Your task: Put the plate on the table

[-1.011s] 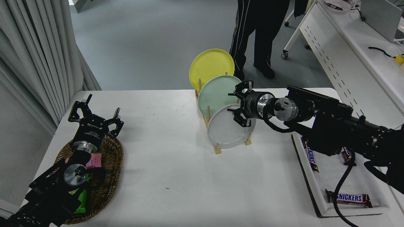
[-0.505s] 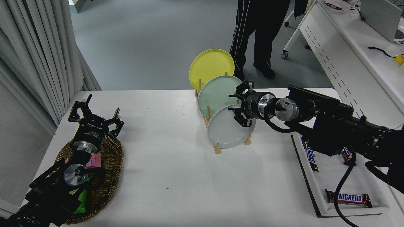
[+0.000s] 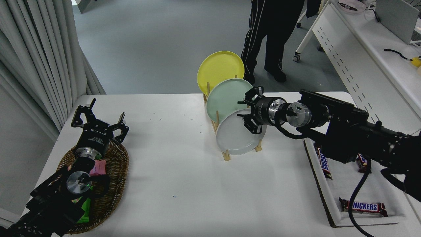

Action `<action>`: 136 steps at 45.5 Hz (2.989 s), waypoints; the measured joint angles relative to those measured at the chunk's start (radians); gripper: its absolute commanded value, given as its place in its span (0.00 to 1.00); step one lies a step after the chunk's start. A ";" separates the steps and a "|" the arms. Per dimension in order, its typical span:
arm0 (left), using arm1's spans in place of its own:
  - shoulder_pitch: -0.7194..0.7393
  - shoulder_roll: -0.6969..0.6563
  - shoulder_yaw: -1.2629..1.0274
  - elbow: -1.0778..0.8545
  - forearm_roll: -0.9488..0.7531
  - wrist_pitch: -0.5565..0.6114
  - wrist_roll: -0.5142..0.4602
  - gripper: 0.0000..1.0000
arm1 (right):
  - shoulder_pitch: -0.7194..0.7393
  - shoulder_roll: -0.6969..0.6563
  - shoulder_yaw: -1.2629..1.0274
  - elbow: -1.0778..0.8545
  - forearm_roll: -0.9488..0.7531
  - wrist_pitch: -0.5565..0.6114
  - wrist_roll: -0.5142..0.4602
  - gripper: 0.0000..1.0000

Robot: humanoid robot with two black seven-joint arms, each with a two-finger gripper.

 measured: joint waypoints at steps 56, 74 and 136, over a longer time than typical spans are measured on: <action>0.000 0.000 0.000 0.000 0.000 0.000 0.000 1.00 | 0.000 -0.008 0.001 -0.005 -0.009 0.003 -0.019 0.13; 0.000 0.000 0.000 0.000 0.000 0.000 0.000 1.00 | 0.002 -0.009 0.009 -0.006 -0.008 0.004 -0.029 0.00; 0.000 0.000 0.000 0.000 0.000 0.000 -0.001 1.00 | 0.113 -0.069 0.312 0.208 0.235 -0.319 -0.190 0.00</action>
